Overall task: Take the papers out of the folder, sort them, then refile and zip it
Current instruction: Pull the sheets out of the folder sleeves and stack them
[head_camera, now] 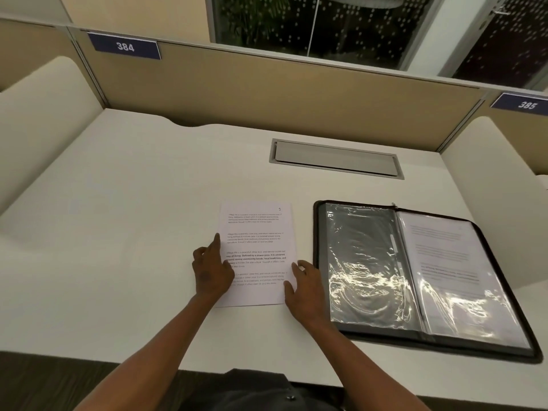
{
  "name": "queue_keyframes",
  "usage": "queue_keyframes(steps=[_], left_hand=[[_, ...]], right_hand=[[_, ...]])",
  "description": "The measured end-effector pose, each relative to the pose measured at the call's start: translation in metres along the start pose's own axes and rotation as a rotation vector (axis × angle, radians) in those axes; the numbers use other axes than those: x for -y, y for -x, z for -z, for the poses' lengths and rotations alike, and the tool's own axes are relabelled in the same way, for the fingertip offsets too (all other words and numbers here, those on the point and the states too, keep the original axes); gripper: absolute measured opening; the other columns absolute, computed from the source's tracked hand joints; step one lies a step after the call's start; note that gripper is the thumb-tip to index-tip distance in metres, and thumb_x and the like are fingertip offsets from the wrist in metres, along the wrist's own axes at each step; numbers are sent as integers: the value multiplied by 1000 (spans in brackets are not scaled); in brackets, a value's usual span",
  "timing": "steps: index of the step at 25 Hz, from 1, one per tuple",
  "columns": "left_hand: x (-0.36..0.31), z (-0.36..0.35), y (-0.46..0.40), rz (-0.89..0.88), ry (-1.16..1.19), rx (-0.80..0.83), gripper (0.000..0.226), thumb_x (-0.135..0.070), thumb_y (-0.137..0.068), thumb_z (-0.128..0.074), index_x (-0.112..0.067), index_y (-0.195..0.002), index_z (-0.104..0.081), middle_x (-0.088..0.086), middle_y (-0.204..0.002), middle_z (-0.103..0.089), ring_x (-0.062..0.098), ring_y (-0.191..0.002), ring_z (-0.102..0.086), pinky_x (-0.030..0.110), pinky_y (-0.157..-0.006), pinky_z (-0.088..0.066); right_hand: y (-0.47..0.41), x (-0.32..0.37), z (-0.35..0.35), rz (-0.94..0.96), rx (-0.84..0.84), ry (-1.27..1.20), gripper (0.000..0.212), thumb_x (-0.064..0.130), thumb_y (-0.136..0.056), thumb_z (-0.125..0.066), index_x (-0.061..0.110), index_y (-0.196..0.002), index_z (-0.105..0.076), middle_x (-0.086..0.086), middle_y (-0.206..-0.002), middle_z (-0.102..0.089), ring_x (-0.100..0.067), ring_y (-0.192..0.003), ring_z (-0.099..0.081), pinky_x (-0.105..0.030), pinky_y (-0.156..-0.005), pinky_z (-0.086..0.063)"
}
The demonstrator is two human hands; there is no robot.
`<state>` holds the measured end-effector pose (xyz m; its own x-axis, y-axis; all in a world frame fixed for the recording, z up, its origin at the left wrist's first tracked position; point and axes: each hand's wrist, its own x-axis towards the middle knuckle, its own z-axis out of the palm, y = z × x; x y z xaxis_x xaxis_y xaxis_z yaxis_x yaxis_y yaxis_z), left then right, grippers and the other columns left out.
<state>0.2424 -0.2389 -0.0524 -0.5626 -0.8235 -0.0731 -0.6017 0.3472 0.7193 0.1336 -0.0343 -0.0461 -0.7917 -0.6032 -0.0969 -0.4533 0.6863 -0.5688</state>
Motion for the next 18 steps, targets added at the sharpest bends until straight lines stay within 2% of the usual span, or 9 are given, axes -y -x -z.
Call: queue_keyframes(steps=[4,8,11,13,16,18], left_hand=[[-3,-2,-6,-41,-52,-3,74,-1,-86,-57,-10,-154,-31,12,-129,-57,34,-126,-35,43,-104,-31],[-6,-4,-14,-53,-60,12,73,2,-87,-53,-10,-155,-30,9,-139,-55,33,-123,-37,42,-102,-34],[-5,-4,-15,-37,-75,-7,74,1,-87,-53,-13,-155,-29,11,-152,-42,35,-129,-35,47,-106,-33],[-8,-5,-9,-50,-70,-77,71,-5,-86,-60,-14,-152,-35,13,-152,-37,34,-129,-34,50,-106,-33],[-28,-11,8,-170,-29,-163,66,-9,-84,-69,-17,-145,-47,9,-145,-41,28,-121,-37,46,-101,-36],[-47,-20,27,-224,17,-133,65,-10,-83,-71,-20,-143,-49,6,-143,-43,25,-124,-36,41,-102,-33]], right_hand=[[-3,0,-5,23,-23,83,50,29,-102,-53,11,-148,-46,-8,-158,-36,-26,-142,-31,-34,-118,-32],[-4,0,-9,29,-32,113,49,31,-104,-50,14,-149,-45,-9,-160,-33,-29,-142,-32,-36,-118,-28],[-3,4,-6,12,-97,-10,41,24,-99,-58,15,-139,-58,-10,-154,-41,-28,-138,-37,-40,-116,-35],[1,3,11,-34,-231,-171,38,20,-95,-65,17,-132,-63,-7,-150,-47,-25,-137,-38,-38,-113,-37],[9,-35,65,-258,-527,-266,46,21,-93,-69,19,-138,-58,-9,-152,-45,-27,-142,-36,-41,-112,-36],[18,-91,110,-568,-649,-204,61,27,-95,-66,20,-151,-42,-17,-161,-27,-35,-150,-20,-52,-117,-28]])
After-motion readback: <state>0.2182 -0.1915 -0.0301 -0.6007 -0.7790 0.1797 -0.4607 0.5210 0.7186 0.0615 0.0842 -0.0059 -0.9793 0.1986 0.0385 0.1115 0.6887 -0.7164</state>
